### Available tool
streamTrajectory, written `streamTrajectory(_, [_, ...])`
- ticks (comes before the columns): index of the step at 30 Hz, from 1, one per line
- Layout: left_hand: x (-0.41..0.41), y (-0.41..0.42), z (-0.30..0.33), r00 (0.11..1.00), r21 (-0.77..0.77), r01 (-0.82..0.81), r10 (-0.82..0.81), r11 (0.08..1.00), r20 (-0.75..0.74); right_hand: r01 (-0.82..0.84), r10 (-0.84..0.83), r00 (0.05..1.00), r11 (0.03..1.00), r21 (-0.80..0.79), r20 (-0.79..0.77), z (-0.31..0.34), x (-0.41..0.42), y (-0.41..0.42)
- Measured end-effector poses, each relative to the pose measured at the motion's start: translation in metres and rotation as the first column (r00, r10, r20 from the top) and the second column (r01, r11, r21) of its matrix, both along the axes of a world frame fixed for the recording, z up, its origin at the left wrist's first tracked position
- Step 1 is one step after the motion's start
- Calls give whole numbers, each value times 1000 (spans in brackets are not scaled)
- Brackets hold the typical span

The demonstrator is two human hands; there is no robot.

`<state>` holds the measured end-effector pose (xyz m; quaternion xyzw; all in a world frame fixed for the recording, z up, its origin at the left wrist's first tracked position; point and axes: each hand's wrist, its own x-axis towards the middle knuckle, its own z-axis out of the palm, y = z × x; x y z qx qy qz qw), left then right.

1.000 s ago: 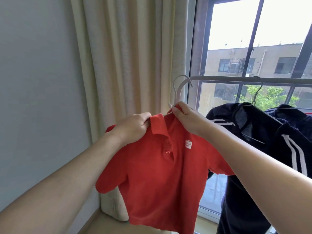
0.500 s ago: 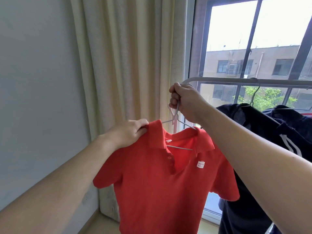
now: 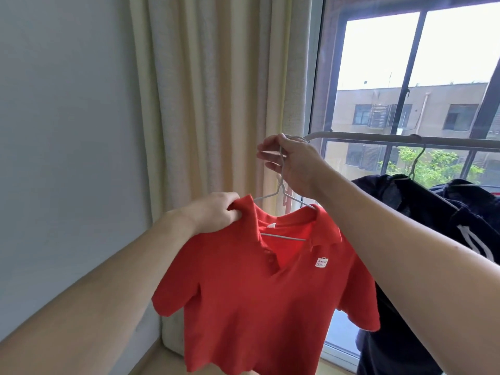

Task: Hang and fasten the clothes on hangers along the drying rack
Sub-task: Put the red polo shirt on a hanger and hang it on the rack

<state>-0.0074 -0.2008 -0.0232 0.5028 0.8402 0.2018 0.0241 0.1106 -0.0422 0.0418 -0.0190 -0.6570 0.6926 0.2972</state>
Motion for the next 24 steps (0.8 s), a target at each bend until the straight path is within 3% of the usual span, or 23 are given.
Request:
streamTrajectory(4, [-1,3,-11,993,182,-24,45,983,-113,40,-50,996,989,144,71,-5,14,19])
streamTrajectory(7, [-4,2,-17,968,311,-96,161,946,-193,208,-314,924,892,401,218,-23,32,40])
streamTrajectory(8, [-5,2,-16,966,328,-118,185,937,-180,300,-459,859,811,502,228,-31,37,47])
streamTrajectory(10, [-2,2,-11,958,337,-157,226,928,-175,369,-731,637,568,735,245,-47,46,57])
streamTrajectory(11, [-1,3,-9,950,340,-169,244,925,-193,338,-797,533,507,793,283,-53,48,59])
streamTrajectory(12, [2,4,-7,942,343,-177,260,922,-214,318,-810,475,521,792,343,-59,49,61])
streamTrajectory(15, [12,6,-6,922,354,-205,301,913,-243,467,-700,534,712,525,475,-72,45,63])
streamTrajectory(19, [18,11,-2,938,264,-258,307,930,-164,482,-454,749,873,72,483,-78,36,61])
streamTrajectory(24, [22,12,-7,933,284,-282,331,916,-141,416,-355,825,908,-49,439,-82,31,62])
